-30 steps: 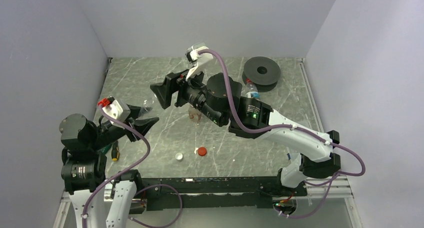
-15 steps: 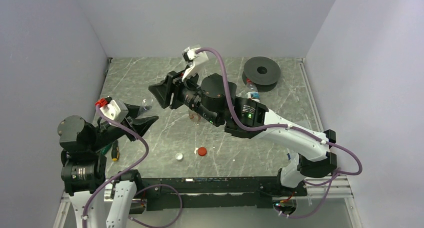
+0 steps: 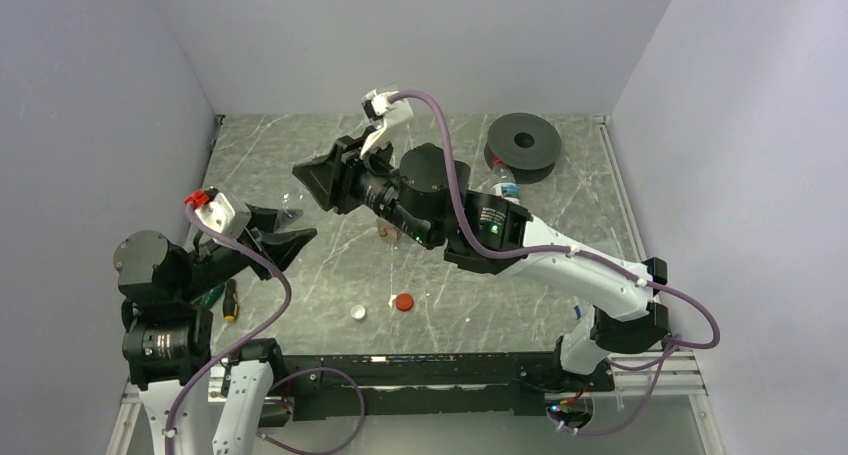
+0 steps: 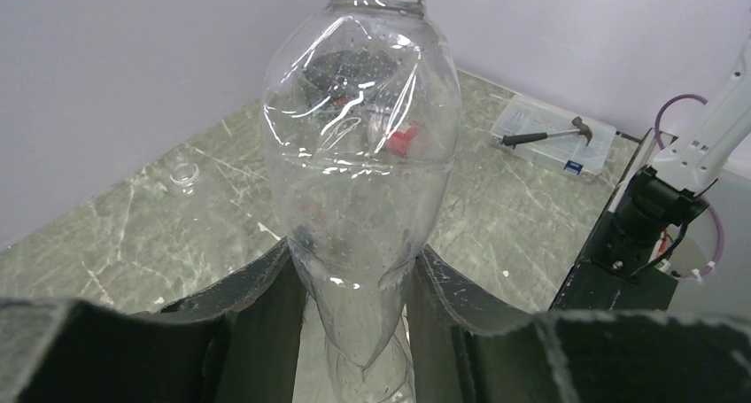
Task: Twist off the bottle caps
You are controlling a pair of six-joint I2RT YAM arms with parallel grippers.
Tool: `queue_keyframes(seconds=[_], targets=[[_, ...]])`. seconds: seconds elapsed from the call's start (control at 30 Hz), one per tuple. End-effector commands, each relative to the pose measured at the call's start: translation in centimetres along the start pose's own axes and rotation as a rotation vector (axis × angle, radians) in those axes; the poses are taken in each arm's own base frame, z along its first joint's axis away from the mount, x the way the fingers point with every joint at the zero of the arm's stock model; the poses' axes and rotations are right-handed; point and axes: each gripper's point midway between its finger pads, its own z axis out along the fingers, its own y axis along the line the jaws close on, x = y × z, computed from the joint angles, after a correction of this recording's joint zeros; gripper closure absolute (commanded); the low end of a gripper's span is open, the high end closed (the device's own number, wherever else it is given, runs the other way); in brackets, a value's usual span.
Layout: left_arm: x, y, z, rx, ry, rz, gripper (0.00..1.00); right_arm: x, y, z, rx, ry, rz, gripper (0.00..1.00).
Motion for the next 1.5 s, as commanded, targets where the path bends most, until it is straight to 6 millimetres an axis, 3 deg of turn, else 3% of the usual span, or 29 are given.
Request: queue_keyframes(seconds=[0.0, 0.13, 0.33, 0.53, 0.63, 0.7, 0.73, 0.8, 0.87, 0.97, 1.07, 1.13, 1.47], targets=[[-1.7, -0.7, 0.4, 0.053, -0.041, -0.024, 0.57, -1.9, 1.8, -0.4, -0.080, -0.043, -0.008, 1.00], [-2.7, -2.6, 0.4, 0.176, -0.039, -0.098, 0.56, -3.1, 3.8, -1.9, -0.283, -0.035, -0.052, 1.00], [-4.3, -5.2, 0.1, 0.370, -0.044, -0.205, 0.60, -4.2, 7.8, -6.3, -0.640, -0.046, -0.116, 1.00], [-5.7, -6.4, -0.5, 0.425, -0.049, -0.202, 0.65, -4.4, 9.6, -9.0, -0.867, -0.033, -0.169, 1.00], [-5.8, -6.5, -0.6, 0.424, -0.047, -0.185, 0.66, -4.1, 9.3, -9.5, -0.920, -0.003, -0.191, 1.00], [-5.6, -6.4, -0.5, 0.412, -0.044, -0.180, 0.67, -4.2, 8.3, -8.6, -0.858, -0.001, -0.192, 0.97], [-5.5, -6.2, -0.5, 0.401, -0.045, -0.168, 0.67, -4.4, 7.6, -7.9, -0.798, -0.010, -0.188, 0.85], [-5.0, -5.6, -0.3, 0.358, -0.044, -0.153, 0.68, -5.9, 4.6, -5.5, -0.556, -0.070, -0.149, 0.45], [-4.7, -4.3, 0.0, 0.274, -0.052, -0.098, 0.68, -6.8, 1.9, -4.3, -0.363, -0.120, -0.104, 0.18], [-4.1, -1.6, 0.4, 0.113, -0.057, -0.001, 0.71, -7.2, 0.3, -4.2, -0.198, -0.173, -0.058, 0.05], [-3.8, 0.9, 0.2, -0.039, -0.061, 0.074, 0.72, -6.4, 0.0, -3.8, -0.078, -0.158, -0.048, 0.04], [-3.5, 1.5, 0.1, -0.075, -0.061, 0.103, 0.73, -5.8, 0.1, -3.2, -0.013, -0.147, -0.065, 0.07], [-3.2, 1.7, -0.1, -0.085, -0.051, 0.149, 0.74, -5.7, 1.8, -1.0, 0.011, -0.156, -0.092, 0.31]])
